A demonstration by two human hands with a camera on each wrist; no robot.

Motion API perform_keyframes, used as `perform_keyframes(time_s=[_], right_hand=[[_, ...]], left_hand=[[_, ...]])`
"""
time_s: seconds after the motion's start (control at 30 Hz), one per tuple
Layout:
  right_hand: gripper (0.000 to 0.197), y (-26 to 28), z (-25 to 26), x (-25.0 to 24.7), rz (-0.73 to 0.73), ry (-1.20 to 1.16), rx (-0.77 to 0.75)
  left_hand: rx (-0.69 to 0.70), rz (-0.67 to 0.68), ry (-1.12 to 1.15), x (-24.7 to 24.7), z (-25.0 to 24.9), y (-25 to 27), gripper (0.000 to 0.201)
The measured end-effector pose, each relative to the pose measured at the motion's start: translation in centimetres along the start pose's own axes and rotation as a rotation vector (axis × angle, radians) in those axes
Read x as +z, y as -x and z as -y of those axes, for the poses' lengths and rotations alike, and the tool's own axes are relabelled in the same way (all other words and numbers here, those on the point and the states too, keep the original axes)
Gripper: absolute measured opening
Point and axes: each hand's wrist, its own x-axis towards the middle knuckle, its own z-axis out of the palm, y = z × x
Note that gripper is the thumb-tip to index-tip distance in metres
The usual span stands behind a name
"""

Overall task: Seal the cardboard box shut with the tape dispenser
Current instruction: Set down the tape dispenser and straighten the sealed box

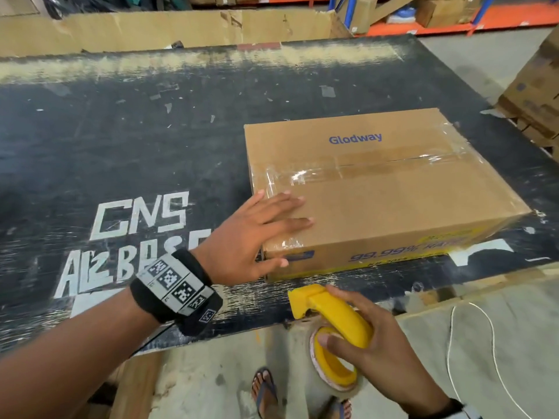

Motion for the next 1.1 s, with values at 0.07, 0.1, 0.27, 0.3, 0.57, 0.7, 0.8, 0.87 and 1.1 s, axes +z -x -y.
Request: perform_keyframes(time_s=[0.07,0.1,0.27,0.3,0.57,0.7,0.8,0.87,1.1], right_hand=[[0.068,0.6,-0.2,-1.5,-0.031,-0.014,-0.021],[0.069,1.0,-0.4,-2.4,-0.055,-0.03,-0.02],[0.053,3.4,-1.2,-8.0,-0.237,-0.183,-0.002],[0.05,3.9,-1.4,-9.3,-0.278,-0.228,-0.012],[0.045,4.1,-3.3,-20.8,-0.508,-0.323,-0.185],[0.038,2.9,-5.0,-27.2,-0.631,-0.214,-0.251],[0.038,1.1,-7.0,-31.8,-0.678,-0.174,-0.27],[0.037,-0.9,-9.2,-34.6,-0.704,-0.117,-0.264],[0.038,-10.0,-16.4,-39.8,-0.702,0.157,-0.168]], left_hand=[[-0.023,-0.014,0.004,0.0,-0.5,-0.2,0.07],[-0.041,-0.034,0.008,-0.1,-0.7,-0.3,0.068],[-0.083,-0.15,0.074,0.2,-3.1,-3.1,0.057],[-0.086,-0.153,0.089,0.5,-3.9,-4.1,0.056],[-0.064,-0.087,0.167,4.4,-13.2,-15.9,0.056],[-0.056,-0.098,0.125,7.7,-17.8,-23.0,0.058],[-0.099,-0.086,0.053,10.5,-19.9,-27.2,0.057],[-0.157,-0.104,-0.006,12.0,-20.5,-28.8,0.054],[-0.27,-0.18,-0.127,13.2,-21.5,-29.4,0.047]])
